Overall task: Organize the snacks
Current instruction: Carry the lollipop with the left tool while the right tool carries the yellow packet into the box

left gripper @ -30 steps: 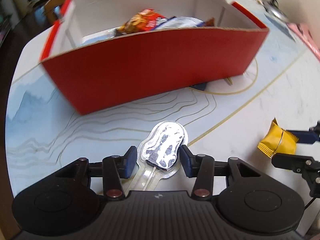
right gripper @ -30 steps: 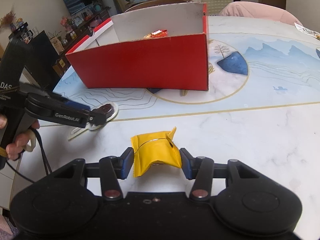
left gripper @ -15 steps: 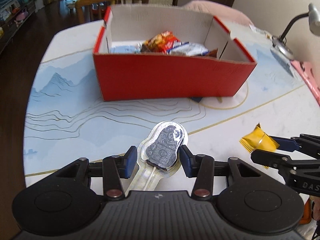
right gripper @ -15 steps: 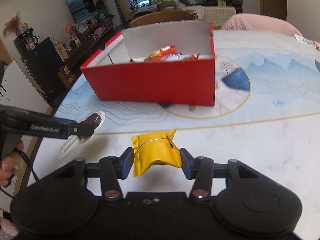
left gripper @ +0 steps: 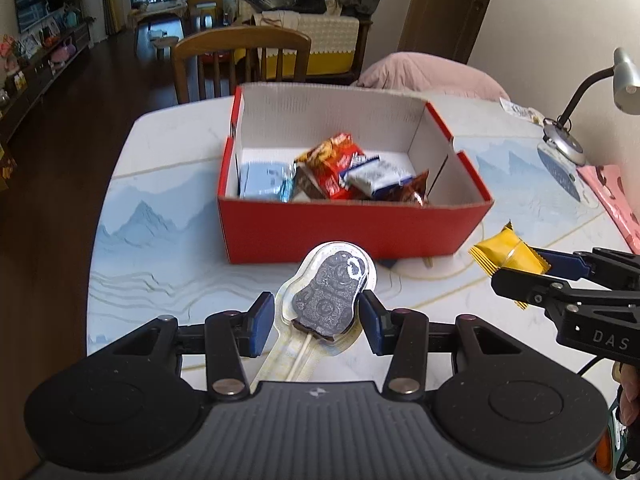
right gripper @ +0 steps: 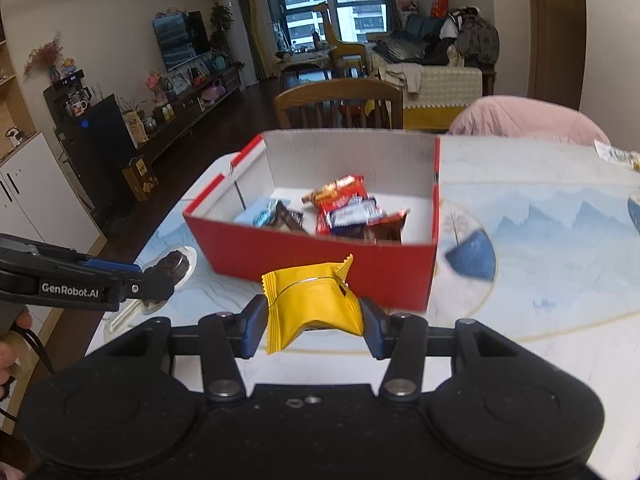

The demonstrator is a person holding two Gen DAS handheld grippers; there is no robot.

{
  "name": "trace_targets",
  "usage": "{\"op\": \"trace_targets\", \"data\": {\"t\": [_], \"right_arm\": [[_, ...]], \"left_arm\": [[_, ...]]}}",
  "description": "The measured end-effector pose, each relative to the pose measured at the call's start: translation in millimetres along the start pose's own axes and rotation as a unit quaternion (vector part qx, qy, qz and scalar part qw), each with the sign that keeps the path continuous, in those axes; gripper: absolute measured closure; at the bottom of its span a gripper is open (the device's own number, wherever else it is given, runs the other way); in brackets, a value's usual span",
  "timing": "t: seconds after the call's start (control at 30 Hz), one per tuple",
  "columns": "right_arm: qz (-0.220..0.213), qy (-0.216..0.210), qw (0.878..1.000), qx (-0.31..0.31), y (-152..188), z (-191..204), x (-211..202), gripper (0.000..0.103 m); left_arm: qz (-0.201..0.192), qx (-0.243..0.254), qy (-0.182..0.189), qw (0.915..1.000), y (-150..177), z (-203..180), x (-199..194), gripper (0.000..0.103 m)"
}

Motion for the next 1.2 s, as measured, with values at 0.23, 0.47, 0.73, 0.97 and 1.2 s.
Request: {"op": "trace_targets", "data": {"t": [0.23, 0.47, 0.73, 0.97, 1.2], "right_arm": [[-0.018, 0.004, 1.0, -0.021, -34.7, -1.1, 9.2, 0.055], [-0.026, 0.007, 0.999, -0.026, -65.5, -10.0, 24.5, 0.055], [-0.017, 0.022, 0.999, -0.034, -93.4, -27.6, 55.5, 0.055], [0.004, 0.019, 0.999, -0.048, -111.1, -42.2, 84.7, 0.055], [0.043, 0.026, 0.998, -0.042, -105.8, -52.8, 122.7, 0.055]], "left_arm": [[-0.02, 0.009, -0.006, 0.9997, -31.7, -9.5, -3.3, 0.058], [-0.047, 0.01, -0.01, 0.9988, -75.1, -15.5, -5.7, 0.058], [-0.048, -0.003, -0.02, 0.9987, -125.2, -13.3, 19.1, 0.058], [-0.045, -0.023, -0.021, 0.9985, -162.4, -3.7, 50.3, 0.058], [-0.006, -0.025, -0.029, 0.9992, -164.0, -0.7, 98.8, 0.058]]}}
Point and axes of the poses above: each gripper's, at about its wrist camera, not at the fingertips, and x roughly the way its jaws point, z to its left, y to its underside, the point moved 9 cm from there along x, roughly the way its jaws point, and after that the axes turned 3 degrees about -x, right-handed, at the moved point
